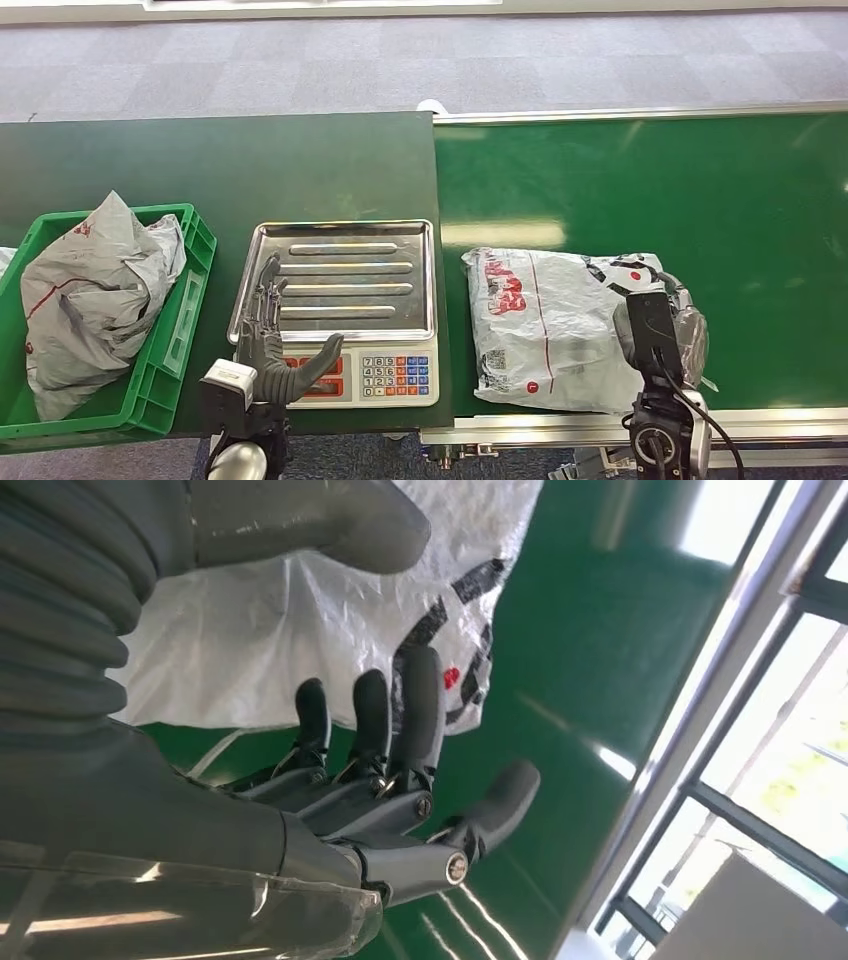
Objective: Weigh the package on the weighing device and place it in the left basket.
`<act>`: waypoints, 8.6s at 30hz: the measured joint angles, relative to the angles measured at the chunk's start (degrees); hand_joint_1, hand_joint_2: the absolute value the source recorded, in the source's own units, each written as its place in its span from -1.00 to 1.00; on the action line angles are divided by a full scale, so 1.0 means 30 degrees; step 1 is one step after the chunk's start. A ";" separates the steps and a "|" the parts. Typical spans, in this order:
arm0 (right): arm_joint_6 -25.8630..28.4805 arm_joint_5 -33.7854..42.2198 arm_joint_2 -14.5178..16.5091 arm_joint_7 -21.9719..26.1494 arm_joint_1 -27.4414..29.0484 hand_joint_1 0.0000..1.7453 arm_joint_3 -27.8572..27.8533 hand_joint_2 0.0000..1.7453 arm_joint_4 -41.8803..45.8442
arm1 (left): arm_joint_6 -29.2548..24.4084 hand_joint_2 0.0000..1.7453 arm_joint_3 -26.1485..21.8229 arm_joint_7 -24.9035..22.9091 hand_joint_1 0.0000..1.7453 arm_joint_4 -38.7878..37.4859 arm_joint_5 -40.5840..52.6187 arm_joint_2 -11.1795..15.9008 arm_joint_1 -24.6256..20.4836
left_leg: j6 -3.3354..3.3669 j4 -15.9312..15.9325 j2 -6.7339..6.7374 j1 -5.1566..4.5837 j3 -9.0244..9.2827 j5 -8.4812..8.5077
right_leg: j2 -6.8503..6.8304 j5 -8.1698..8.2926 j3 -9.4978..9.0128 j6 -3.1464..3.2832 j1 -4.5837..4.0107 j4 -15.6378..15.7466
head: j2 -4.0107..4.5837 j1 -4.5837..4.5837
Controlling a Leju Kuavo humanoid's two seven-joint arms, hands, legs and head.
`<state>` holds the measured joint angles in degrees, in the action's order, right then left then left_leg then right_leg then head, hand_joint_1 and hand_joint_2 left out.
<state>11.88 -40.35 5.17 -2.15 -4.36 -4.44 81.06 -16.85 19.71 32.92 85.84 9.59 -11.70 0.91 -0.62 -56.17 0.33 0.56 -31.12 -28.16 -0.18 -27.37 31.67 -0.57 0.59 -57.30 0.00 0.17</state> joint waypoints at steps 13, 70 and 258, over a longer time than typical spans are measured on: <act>-0.1460 -0.2160 -0.0648 0.0392 -0.3011 -1.00 -0.0641 1.00 -0.8164 | 0.0024 1.00 0.0235 -0.0198 -1.00 -0.0466 -0.0417 0.0058 -0.0430 | -0.0002 -0.0003 -0.0003 0.0003 -0.0001 0.0002 | -0.0002 0.0001 0.0006 0.0000 -0.0003 0.0000 | 0.0000 0.0002; 0.0275 -0.1942 0.1033 0.3371 -0.5094 1.00 0.2690 1.00 -0.1695 | -0.3703 1.00 -0.2914 0.1989 -1.00 0.4297 0.0774 0.0301 -0.1269 | 0.0007 -0.0005 0.0017 0.0004 -0.0023 0.0084 | 0.0022 0.0066 0.0013 0.0002 -0.0006 -0.0002 | 0.0000 0.0000; -0.0490 -0.0483 0.1104 0.3319 0.1077 -1.00 0.8703 1.00 -0.0792 | -0.2628 1.00 -0.9623 0.2233 -1.00 0.7634 -0.2182 -0.0073 0.0390 | -0.0009 0.0002 0.0001 0.0010 -0.0101 0.0085 | 0.0000 0.0056 0.0097 0.0012 -0.0017 -0.0002 | 0.0000 -0.0007</act>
<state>10.41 -41.80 8.48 7.81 -1.12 21.67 78.69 -24.74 -9.15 39.61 108.74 3.04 -11.92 2.08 -0.65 -56.16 0.33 0.59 -31.43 -27.91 -0.18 -27.20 31.97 -0.54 0.54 -57.30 0.00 0.15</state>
